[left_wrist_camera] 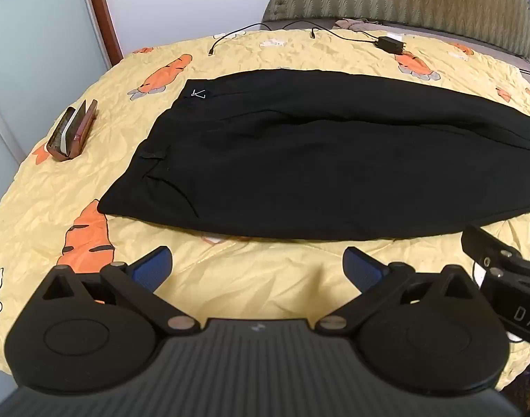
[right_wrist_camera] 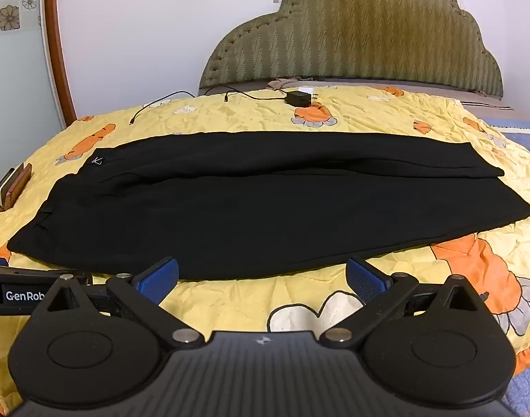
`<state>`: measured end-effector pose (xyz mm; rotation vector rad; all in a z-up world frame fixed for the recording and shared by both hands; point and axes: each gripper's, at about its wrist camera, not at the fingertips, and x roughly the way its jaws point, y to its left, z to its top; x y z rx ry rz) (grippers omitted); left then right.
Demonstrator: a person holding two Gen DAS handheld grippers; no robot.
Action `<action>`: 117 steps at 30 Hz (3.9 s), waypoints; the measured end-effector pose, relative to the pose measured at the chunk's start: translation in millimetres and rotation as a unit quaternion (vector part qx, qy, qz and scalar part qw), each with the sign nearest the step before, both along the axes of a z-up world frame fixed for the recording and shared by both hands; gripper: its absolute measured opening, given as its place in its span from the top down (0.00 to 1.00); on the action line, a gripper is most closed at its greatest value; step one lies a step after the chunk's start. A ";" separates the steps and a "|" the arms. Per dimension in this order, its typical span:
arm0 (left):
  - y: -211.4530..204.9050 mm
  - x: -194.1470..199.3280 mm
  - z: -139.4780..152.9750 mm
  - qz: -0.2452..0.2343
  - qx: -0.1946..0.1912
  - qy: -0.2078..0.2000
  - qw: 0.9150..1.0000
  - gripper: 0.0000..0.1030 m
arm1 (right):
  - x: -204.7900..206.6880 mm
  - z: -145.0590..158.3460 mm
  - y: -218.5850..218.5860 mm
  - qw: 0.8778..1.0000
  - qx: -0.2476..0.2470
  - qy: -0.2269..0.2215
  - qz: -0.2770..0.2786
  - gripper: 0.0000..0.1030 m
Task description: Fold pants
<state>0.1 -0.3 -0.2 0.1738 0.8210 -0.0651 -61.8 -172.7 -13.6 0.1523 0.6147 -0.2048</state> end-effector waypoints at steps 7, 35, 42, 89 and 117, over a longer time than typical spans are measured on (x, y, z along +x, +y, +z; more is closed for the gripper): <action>-0.4 2.3 -1.7 0.003 -0.003 0.001 1.000 0.00 | -0.5 0.7 1.0 1.000 0.004 0.000 0.001 0.00; 1.7 -1.3 0.8 0.007 -0.008 0.004 1.000 0.00 | -3.5 0.2 3.4 1.000 0.000 -0.001 0.005 0.00; 2.7 -1.2 0.2 0.008 -0.010 0.006 1.000 0.00 | -2.6 0.7 3.8 1.000 0.001 0.000 0.005 0.00; 6.6 -0.9 0.4 0.009 -0.014 0.006 1.000 0.00 | -5.4 0.7 6.0 1.000 -0.004 -0.001 0.009 0.00; 24.0 21.8 17.6 0.018 -0.007 -0.006 1.000 0.00 | 15.9 32.3 8.4 0.990 -0.076 -0.084 0.087 0.00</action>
